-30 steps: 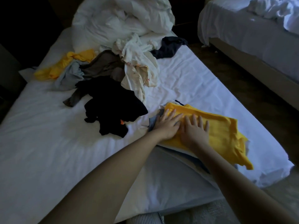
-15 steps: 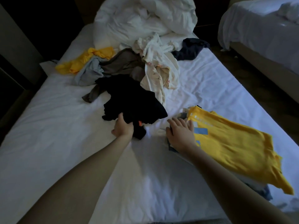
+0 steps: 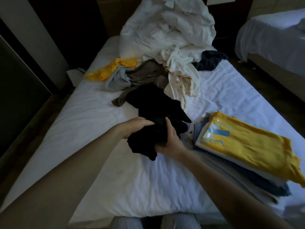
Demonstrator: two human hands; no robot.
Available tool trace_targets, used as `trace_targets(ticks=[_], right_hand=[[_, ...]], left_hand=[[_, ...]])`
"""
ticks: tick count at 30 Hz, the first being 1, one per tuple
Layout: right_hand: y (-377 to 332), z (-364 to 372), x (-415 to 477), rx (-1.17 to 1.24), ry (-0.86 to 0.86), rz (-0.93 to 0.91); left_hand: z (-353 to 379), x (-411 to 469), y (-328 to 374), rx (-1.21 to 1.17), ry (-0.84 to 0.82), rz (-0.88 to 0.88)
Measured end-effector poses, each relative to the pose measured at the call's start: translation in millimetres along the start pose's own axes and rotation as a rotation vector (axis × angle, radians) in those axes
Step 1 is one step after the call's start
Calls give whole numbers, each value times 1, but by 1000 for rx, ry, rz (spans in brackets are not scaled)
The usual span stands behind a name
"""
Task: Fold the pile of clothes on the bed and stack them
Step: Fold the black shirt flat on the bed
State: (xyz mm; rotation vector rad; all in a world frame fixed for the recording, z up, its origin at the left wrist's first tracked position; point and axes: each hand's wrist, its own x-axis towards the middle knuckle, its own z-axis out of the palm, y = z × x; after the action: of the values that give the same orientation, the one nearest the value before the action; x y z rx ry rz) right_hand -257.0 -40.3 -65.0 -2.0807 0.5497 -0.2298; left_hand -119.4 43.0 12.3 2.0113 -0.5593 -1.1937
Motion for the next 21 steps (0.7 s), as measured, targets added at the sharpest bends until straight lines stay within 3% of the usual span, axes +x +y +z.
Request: trace_targets(ticks=[2,4,7,9,11,13,15,18,21], right_hand=[[-11,7,-4,139,-94,-24],[-26,4,-10,131,-122,-11],[-50,-6,-15,78,10,-76],[-72,-13,-18,244,83,-97],[-90,-20,-19,608,153,3],[-98,-27,-19,935,206,159],[-97,-30,-18,1094,215,294],[-97,-29,-30,1234,221,413],[-93,-28,-49,1204,152,500]], left_hand=[[-2,-22,-3,-37,-43,-54],[-7,-43,-4,-134,-67,-102],[-17,-67,0,-370,-78,-55],[-24,-81,9,-604,-83,85],[-28,-92,17,-770,-146,239],[-25,-103,20,-637,-132,312],[-20,-105,11,-315,-112,323],[2,-104,-4,115,-150,314],[30,-100,-6,216,61,423]])
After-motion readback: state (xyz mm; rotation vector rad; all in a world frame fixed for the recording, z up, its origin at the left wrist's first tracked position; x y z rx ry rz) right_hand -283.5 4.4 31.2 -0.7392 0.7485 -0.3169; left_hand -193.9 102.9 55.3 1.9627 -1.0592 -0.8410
